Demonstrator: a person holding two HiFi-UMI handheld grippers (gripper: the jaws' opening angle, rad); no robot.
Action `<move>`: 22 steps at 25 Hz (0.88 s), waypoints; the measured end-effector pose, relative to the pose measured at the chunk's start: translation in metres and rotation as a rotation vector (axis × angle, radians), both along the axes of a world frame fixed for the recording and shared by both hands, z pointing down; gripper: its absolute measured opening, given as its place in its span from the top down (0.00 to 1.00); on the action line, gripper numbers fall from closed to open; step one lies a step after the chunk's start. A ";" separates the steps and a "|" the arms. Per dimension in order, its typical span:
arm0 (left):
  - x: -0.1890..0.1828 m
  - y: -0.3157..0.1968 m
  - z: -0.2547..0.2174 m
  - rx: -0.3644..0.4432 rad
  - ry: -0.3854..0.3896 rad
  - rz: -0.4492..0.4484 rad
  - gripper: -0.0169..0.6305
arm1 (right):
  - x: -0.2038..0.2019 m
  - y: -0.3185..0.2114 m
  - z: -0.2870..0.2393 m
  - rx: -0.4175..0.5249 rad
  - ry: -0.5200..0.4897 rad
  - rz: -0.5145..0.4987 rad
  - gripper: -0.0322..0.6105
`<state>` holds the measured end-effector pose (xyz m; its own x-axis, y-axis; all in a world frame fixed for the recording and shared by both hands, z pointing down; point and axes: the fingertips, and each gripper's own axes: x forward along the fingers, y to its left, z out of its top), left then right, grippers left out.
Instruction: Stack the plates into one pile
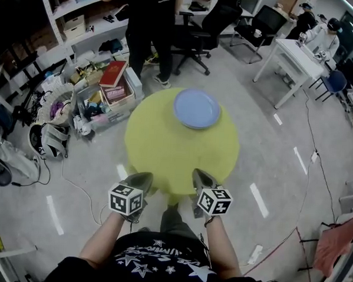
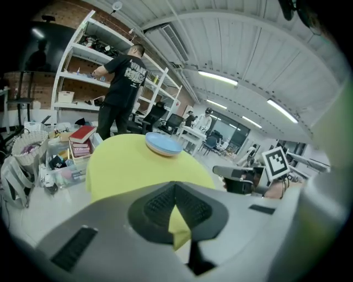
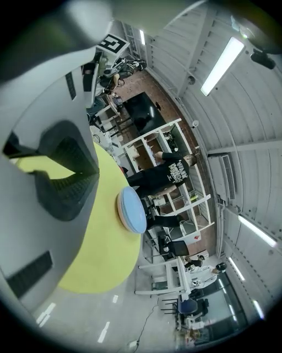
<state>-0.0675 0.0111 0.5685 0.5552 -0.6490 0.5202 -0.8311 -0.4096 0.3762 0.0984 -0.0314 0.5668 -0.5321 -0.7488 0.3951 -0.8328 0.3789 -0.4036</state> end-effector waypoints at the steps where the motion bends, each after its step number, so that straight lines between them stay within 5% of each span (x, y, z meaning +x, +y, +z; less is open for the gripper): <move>1: -0.002 0.008 -0.003 0.005 0.007 0.003 0.95 | -0.003 0.009 -0.002 0.003 0.001 0.004 0.93; 22: -0.054 0.133 -0.014 0.046 0.040 0.037 0.95 | -0.038 0.165 -0.001 0.010 0.024 0.081 0.93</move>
<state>-0.1216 0.1440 0.5542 0.5987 -0.6505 0.4674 -0.8000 -0.4572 0.3885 0.0603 0.1334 0.5654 -0.4604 -0.7931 0.3988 -0.8701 0.3141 -0.3798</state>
